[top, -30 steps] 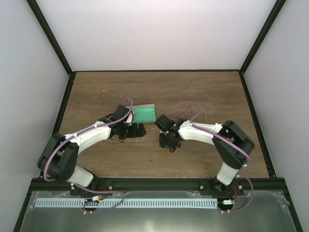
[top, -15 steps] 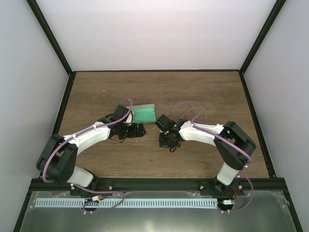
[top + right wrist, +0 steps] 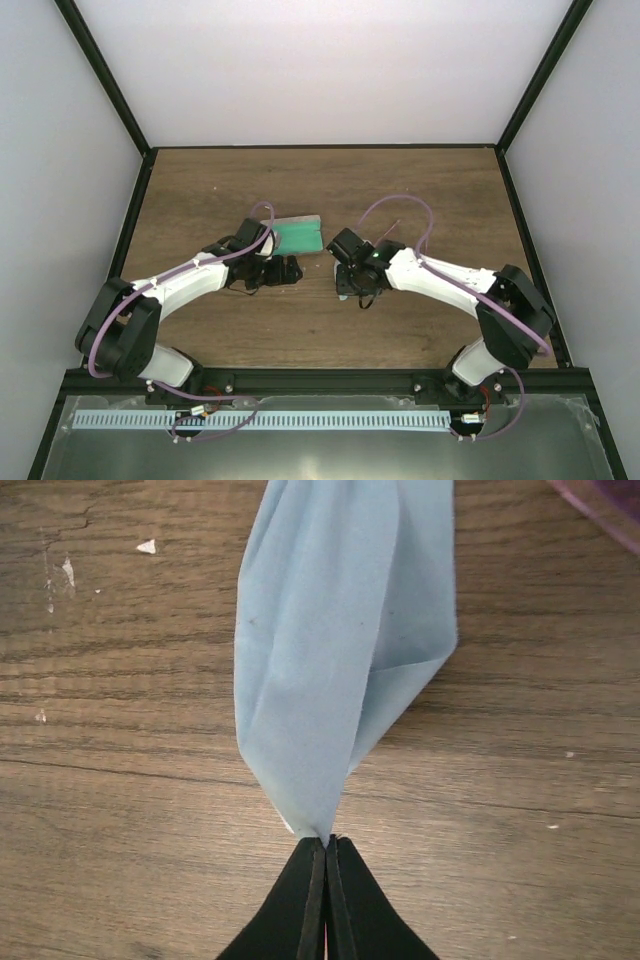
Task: Organize the sunglasses
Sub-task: Adjust the glasses cleaning cloth at the center of the board.
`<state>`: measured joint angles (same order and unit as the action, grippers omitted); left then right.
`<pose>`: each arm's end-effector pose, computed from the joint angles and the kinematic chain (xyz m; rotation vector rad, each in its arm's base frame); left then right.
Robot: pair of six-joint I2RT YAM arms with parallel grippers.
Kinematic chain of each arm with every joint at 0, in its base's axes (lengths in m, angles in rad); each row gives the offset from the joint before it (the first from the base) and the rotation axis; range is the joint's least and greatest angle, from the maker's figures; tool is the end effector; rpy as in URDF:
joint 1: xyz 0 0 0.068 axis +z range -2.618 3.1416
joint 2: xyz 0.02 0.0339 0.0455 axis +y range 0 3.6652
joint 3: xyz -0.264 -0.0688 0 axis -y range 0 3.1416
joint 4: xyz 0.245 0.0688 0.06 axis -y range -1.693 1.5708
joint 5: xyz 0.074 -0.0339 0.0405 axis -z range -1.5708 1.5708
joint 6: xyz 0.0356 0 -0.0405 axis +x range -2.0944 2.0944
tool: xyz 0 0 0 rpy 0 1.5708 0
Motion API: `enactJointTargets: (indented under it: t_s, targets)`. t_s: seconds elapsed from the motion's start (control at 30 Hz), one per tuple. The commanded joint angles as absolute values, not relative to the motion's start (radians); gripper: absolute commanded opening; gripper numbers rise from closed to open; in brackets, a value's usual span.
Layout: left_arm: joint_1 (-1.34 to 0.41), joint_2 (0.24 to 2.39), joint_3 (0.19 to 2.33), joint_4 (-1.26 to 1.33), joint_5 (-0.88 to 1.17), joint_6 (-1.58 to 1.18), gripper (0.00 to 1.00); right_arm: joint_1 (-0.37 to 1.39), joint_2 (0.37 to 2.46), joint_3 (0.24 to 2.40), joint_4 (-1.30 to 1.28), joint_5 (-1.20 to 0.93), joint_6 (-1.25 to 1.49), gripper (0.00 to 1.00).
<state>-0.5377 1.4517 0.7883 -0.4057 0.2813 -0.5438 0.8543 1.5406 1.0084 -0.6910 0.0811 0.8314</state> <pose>0.2274 -0.1471 0.1772 0.0920 2.7701 -0.7016 0.1932 0.2175 0.2018 -0.0123 2.8357 0.2951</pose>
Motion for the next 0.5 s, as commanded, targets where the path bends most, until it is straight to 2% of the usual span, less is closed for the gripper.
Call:
enactJointTargets:
  t_s: [0.0, 0.23, 0.47]
  targets:
    - [-0.537, 1.430, 0.783, -0.397, 0.285, -0.543, 1.00, 0.864, 1.501, 1.089, -0.781, 0.172, 0.766, 0.01]
    - [-0.536, 1.423, 0.778, -0.407, 0.250, -0.566, 1.00, 0.883, 1.597, 1.198, -0.768, 0.105, 0.611, 0.01]
    - [-0.509, 1.315, 0.777, -0.513, 0.113, -0.626, 1.00, 1.004, 1.825, 1.345, -0.748, 0.050, 0.508, 0.01]
